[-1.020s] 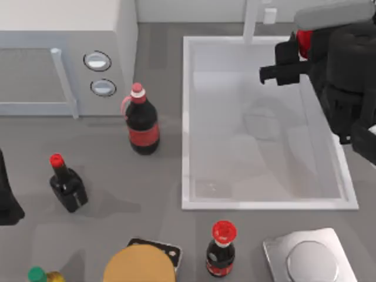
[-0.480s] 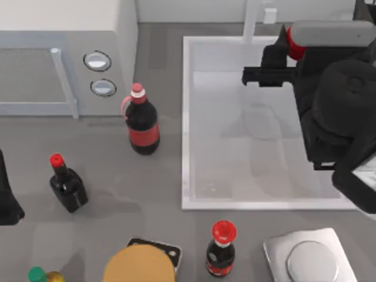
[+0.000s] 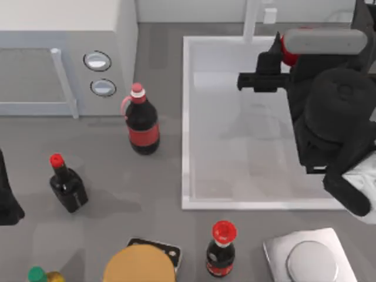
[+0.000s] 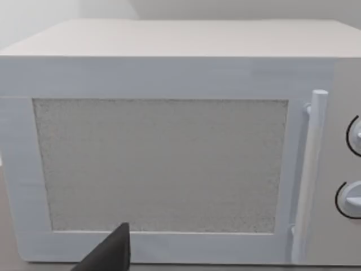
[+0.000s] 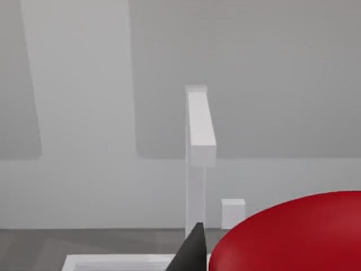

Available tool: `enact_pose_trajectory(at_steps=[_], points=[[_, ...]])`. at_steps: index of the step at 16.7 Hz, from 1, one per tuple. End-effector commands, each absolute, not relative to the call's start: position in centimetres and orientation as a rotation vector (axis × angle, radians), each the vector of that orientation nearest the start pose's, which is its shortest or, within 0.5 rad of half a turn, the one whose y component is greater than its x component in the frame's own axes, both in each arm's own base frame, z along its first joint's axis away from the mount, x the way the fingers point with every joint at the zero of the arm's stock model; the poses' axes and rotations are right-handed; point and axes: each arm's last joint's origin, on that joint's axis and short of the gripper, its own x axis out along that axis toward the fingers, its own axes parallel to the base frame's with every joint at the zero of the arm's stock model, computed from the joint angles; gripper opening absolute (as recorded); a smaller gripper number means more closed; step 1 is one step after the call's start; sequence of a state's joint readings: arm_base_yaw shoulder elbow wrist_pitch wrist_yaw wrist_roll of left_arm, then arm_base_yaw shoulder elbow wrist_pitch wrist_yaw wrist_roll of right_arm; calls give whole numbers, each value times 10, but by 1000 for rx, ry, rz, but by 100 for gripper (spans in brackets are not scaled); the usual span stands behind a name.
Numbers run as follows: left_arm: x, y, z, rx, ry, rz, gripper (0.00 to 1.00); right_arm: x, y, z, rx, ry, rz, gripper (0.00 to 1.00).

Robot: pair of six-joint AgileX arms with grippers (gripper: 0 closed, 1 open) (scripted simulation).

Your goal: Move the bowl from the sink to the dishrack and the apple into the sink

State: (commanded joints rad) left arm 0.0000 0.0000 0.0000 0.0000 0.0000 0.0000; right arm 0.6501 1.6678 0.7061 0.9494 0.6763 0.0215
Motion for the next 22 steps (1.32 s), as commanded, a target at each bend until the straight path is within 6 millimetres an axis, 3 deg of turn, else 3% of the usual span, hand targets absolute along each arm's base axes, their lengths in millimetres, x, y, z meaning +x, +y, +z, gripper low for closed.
enact_pose_trajectory(at_steps=[5, 11, 14, 18, 22], points=[[106, -1, 160, 0, 0, 0, 100, 282, 194, 136, 1, -1, -12, 0], [106, -1, 160, 0, 0, 0, 100, 274, 187, 71, 3, -5, -10, 0], [106, -1, 160, 0, 0, 0, 100, 270, 184, 59, 0, 0, -10, 0], [106, -1, 160, 0, 0, 0, 100, 270, 184, 59, 0, 0, -10, 0], [106, -1, 160, 0, 0, 0, 100, 270, 184, 59, 0, 0, -10, 30]])
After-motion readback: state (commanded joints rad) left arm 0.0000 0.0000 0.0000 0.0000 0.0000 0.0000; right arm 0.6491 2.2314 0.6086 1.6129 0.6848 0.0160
